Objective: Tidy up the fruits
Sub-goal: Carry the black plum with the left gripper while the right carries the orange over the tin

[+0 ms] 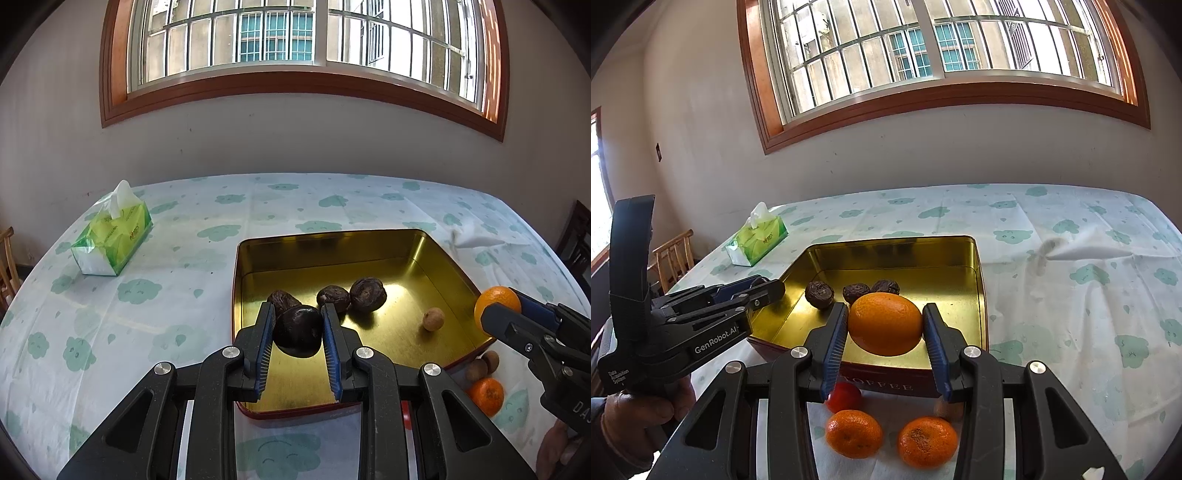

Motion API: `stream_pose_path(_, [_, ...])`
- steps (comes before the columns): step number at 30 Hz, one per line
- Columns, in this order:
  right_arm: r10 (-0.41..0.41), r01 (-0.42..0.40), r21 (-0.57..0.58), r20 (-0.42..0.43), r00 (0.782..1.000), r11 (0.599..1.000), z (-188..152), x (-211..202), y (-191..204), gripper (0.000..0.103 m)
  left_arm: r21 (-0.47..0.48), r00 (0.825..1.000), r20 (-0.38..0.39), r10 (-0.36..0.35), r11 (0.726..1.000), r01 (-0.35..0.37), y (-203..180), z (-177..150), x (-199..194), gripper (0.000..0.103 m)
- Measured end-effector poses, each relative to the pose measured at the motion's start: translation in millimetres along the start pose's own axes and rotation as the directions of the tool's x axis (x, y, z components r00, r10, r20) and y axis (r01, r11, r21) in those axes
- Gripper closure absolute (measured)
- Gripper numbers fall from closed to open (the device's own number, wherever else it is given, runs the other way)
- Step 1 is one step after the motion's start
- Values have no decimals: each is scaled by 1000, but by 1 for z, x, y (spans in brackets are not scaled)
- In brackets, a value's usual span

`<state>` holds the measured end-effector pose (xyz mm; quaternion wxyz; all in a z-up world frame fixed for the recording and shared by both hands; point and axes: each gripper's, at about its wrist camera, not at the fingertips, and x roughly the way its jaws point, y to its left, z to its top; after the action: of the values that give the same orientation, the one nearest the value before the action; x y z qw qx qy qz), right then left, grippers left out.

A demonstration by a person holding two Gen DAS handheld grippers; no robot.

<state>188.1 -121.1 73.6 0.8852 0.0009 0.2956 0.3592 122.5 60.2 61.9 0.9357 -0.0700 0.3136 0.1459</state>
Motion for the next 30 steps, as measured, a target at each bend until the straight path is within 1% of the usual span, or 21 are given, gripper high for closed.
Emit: stream_pose_path(30, [6, -6, 13, -10, 1000, 1000, 6, 18, -8, 65, -4, 1000, -23, 10, 1000, -11, 1, 6, 25, 77])
